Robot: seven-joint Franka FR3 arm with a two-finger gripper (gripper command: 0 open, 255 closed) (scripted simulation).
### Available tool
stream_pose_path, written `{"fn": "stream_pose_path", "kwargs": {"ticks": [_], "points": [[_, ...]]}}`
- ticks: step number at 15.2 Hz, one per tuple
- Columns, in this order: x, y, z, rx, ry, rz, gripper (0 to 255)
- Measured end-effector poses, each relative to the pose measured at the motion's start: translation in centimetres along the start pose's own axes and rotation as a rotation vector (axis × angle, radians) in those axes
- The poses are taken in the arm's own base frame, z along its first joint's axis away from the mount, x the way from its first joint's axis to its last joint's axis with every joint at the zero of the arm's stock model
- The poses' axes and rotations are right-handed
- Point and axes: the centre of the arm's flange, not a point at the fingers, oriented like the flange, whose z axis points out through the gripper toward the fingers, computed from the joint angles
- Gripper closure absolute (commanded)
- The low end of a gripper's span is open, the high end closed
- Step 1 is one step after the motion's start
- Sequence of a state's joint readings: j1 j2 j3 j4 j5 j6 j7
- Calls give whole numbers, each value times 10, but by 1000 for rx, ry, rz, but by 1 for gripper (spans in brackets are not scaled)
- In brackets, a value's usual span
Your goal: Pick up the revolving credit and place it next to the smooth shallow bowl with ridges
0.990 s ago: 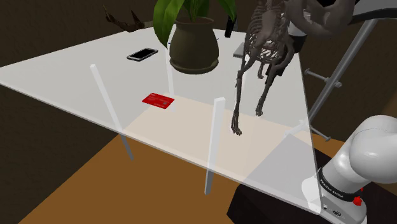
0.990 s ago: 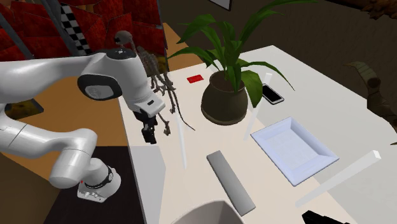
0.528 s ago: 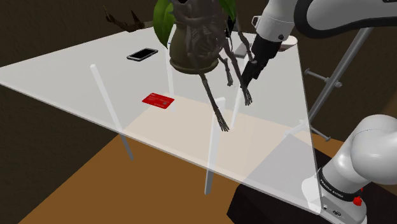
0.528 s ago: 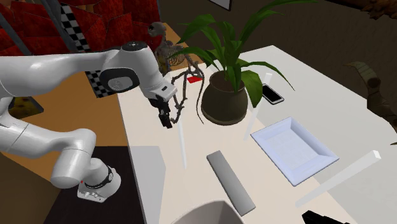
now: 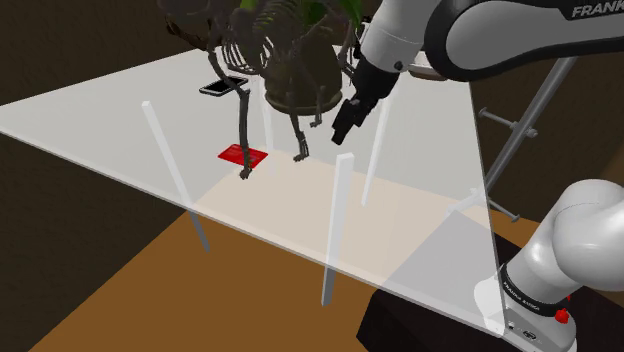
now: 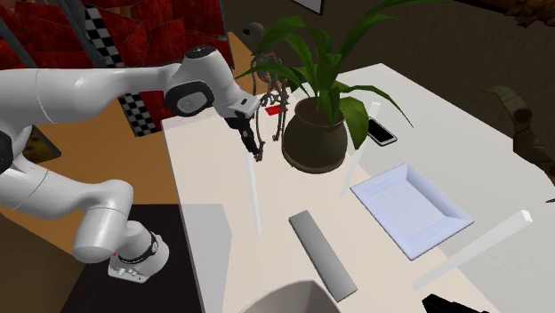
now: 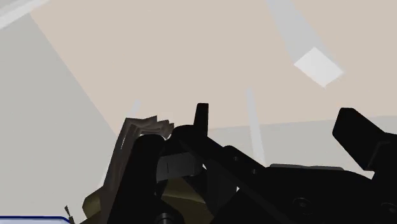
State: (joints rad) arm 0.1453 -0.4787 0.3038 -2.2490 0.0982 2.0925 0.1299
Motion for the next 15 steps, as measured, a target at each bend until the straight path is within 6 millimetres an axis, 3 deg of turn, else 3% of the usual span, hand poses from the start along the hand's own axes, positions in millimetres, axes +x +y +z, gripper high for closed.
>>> {"fn": "stream_pose_path", "kwargs": {"ticks": [4, 10, 15], "points": [[22, -33, 6, 18, 63, -40, 0], [53, -97, 17, 45, 148, -103, 0], [81, -145, 15, 68, 233, -150, 0]]}}
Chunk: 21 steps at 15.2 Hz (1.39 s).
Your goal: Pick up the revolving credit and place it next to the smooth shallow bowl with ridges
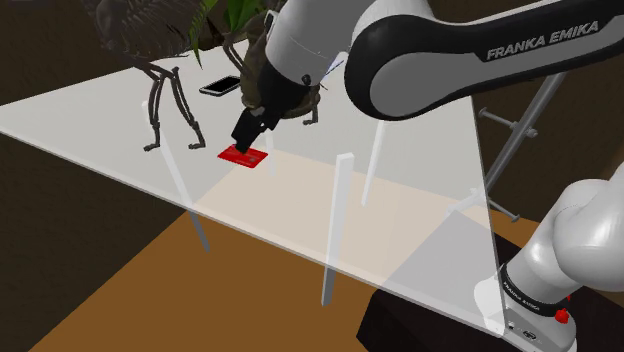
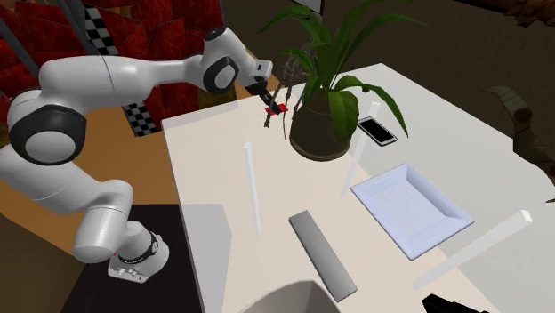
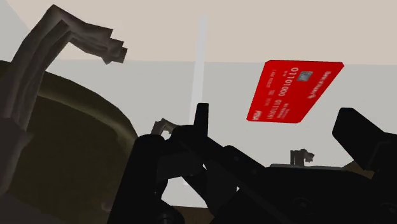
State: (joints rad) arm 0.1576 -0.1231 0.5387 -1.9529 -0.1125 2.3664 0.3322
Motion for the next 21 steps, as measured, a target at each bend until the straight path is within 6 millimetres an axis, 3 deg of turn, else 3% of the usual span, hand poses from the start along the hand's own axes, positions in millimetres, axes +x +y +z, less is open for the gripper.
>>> {"fn": "stream_pose_path", "kwargs": {"ticks": [4, 9, 16, 17, 21], "points": [[11, -20, 10, 10, 38, -21, 0], [14, -23, 36, 11, 45, -23, 0], [15, -24, 40, 12, 50, -26, 0], [15, -24, 40, 12, 50, -26, 255], [17, -23, 39, 14, 56, -28, 255]]}}
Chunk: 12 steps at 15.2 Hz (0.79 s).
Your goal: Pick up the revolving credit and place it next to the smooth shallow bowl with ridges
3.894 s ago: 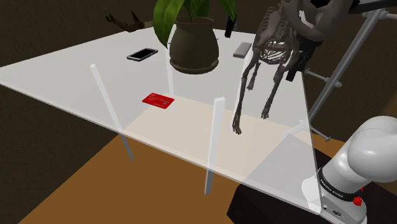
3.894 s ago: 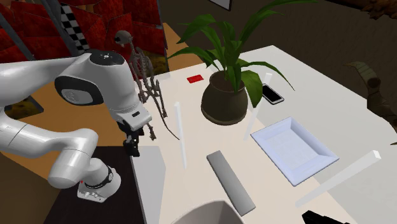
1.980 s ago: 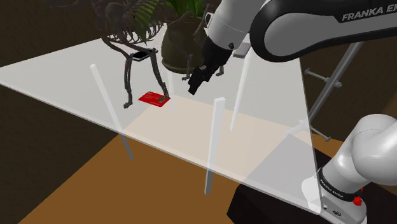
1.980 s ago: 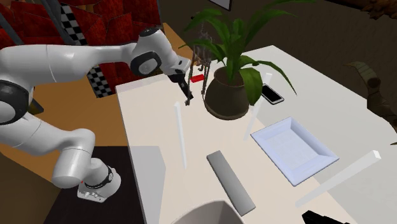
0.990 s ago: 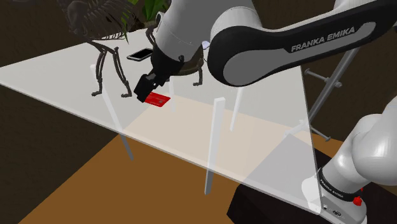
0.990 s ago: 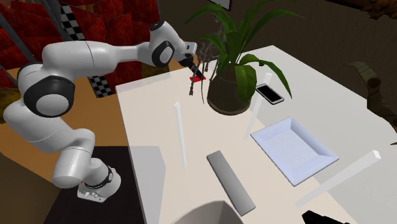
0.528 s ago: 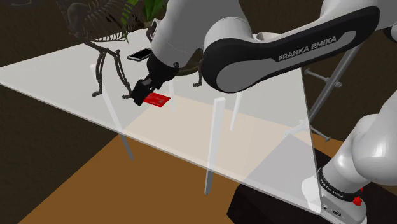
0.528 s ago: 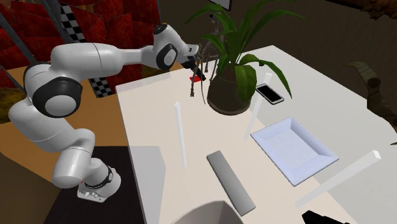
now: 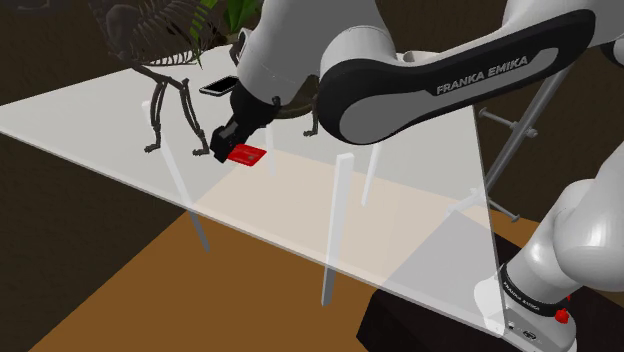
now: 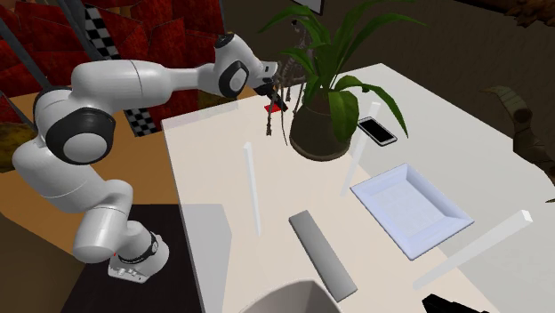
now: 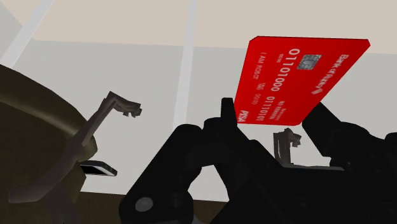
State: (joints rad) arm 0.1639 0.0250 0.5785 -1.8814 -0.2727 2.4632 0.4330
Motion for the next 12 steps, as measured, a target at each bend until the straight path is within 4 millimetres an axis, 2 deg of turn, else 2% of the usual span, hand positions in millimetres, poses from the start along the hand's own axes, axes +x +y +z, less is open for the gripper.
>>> {"fn": "stream_pose_path", "kwargs": {"ticks": [7, 12], "points": [[-1, 0, -1, -1, -6, 2, 255], [11, 2, -17, -3, -14, 5, 255]]}}
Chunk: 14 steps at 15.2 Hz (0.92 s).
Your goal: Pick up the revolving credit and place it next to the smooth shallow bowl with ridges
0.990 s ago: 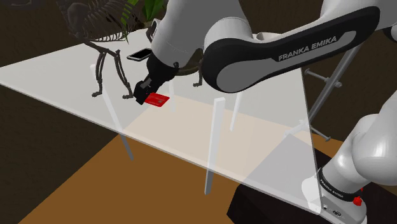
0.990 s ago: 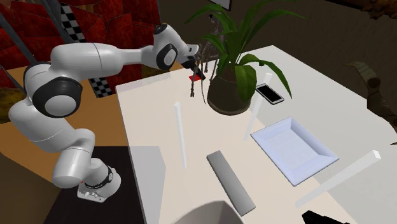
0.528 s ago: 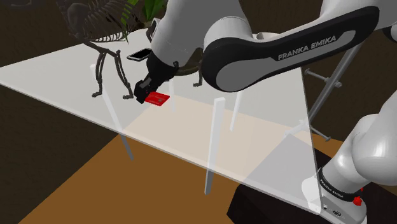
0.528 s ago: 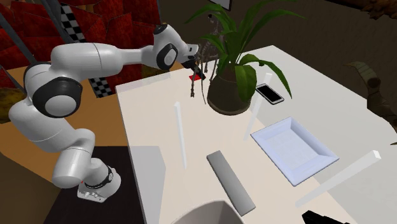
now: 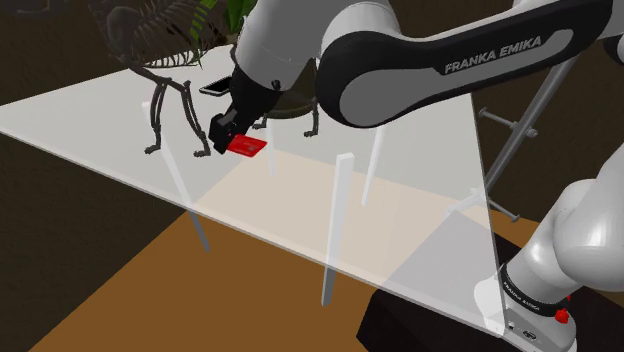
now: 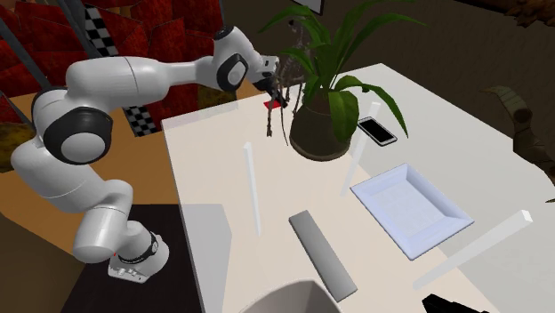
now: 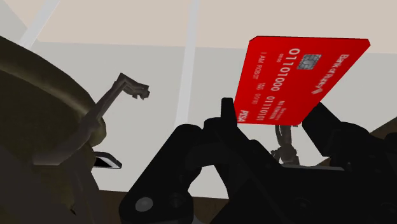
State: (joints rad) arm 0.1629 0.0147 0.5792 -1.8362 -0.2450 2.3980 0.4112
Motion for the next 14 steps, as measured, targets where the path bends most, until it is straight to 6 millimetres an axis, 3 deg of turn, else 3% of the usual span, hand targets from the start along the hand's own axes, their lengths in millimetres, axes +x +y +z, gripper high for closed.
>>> {"fn": "stream_pose_path", "kwargs": {"ticks": [14], "points": [[39, -2, -62, 4, -4, -5, 255]]}}
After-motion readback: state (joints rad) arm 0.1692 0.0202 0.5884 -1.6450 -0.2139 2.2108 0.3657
